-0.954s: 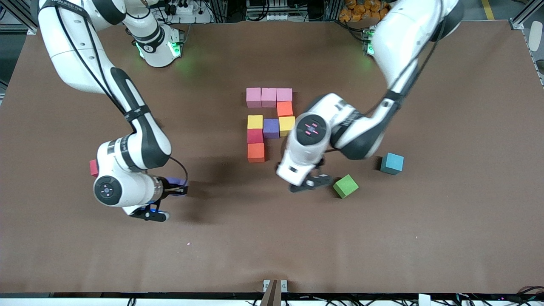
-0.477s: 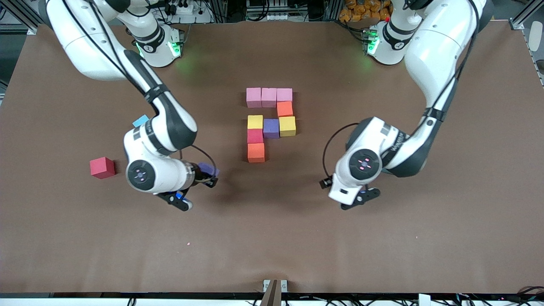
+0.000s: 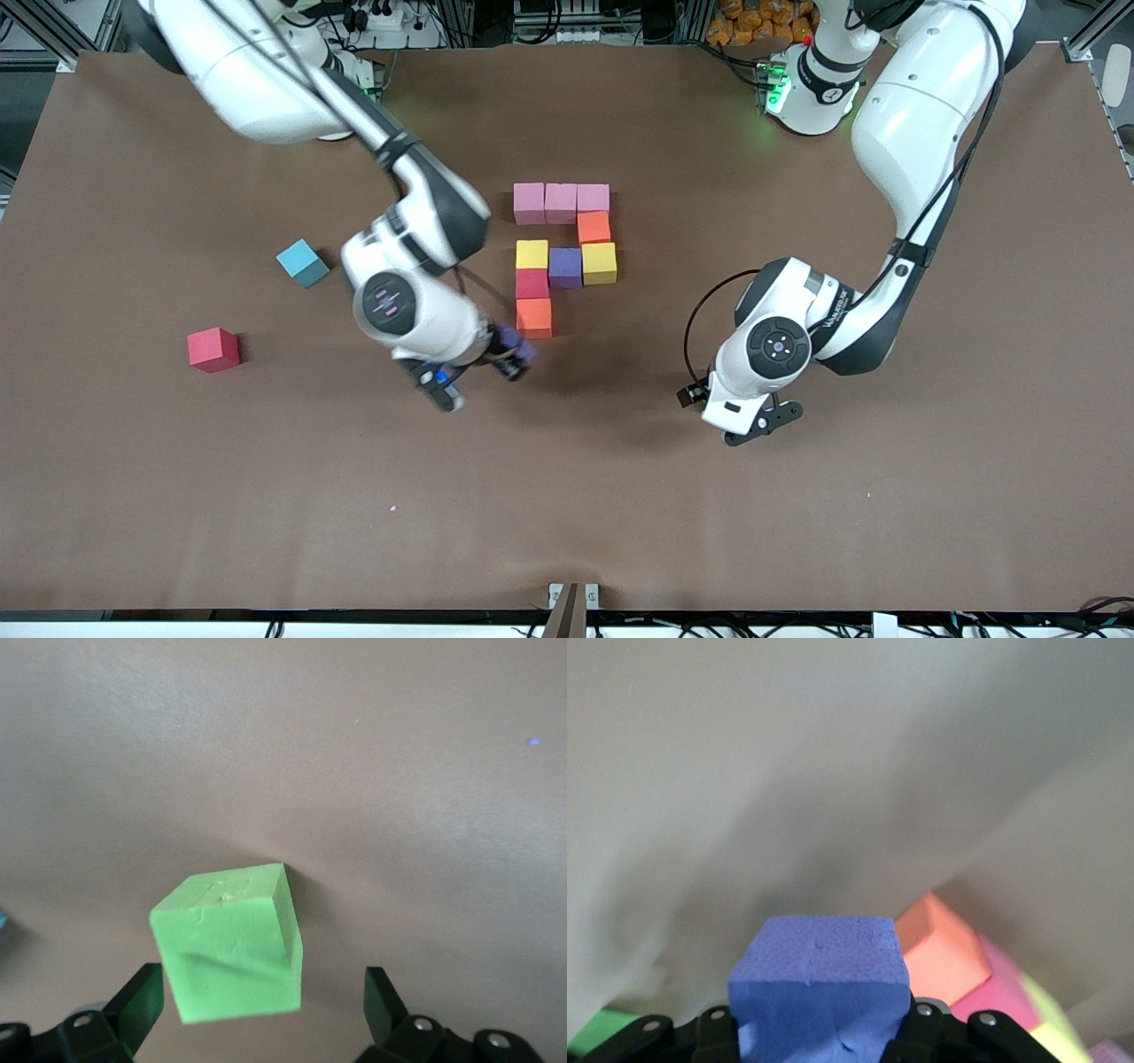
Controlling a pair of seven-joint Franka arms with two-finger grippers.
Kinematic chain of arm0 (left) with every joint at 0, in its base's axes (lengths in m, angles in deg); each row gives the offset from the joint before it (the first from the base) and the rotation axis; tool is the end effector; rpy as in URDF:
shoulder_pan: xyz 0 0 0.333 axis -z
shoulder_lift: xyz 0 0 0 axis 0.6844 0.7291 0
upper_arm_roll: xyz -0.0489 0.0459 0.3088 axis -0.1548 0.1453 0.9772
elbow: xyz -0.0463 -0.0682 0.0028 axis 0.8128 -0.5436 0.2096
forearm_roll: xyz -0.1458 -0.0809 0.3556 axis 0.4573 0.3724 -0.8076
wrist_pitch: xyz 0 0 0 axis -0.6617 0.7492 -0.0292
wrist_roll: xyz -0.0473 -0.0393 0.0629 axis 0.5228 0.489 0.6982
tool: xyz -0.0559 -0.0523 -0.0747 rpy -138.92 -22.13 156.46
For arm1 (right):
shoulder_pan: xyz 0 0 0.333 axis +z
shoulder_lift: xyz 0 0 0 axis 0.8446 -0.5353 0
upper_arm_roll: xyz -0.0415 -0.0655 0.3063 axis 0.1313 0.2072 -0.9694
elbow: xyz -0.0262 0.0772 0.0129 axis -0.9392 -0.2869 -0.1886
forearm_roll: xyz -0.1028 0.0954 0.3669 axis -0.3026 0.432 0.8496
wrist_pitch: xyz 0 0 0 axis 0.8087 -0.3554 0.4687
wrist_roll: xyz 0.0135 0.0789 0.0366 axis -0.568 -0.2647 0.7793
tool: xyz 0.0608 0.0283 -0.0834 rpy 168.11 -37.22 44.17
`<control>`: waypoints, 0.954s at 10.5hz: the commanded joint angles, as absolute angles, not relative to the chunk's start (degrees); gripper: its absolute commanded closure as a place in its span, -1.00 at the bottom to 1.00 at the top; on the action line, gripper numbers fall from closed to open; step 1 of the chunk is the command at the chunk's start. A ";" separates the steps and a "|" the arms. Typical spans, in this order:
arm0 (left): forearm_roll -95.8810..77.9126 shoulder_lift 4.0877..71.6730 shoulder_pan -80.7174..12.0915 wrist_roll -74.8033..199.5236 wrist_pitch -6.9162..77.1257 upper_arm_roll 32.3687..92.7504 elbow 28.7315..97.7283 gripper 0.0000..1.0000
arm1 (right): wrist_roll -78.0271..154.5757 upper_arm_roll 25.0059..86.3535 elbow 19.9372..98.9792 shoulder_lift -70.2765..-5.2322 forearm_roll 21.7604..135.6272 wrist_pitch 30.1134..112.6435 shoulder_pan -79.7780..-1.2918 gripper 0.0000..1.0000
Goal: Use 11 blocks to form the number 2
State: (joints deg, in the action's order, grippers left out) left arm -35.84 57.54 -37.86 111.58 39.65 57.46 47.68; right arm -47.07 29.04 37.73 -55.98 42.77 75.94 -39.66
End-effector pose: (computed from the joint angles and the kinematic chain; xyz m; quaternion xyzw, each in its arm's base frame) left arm 0.6525 -0.2829 0.2317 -0.9796 -0.1975 0.0343 0.0109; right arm 0.6100 0.4174 0.3216 -0.9088 0.3959 0.0942 0.0919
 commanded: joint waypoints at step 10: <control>-37.23 54.54 -40.55 111.46 41.16 57.15 52.73 -1.00 | -77.55 34.57 36.99 -59.73 41.58 78.27 -26.62 -0.11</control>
State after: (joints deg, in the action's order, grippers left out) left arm -36.03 56.46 -40.05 111.53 41.75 57.47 51.19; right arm -72.55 32.63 37.84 -58.59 42.50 77.21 -28.85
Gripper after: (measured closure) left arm 0.000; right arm 0.445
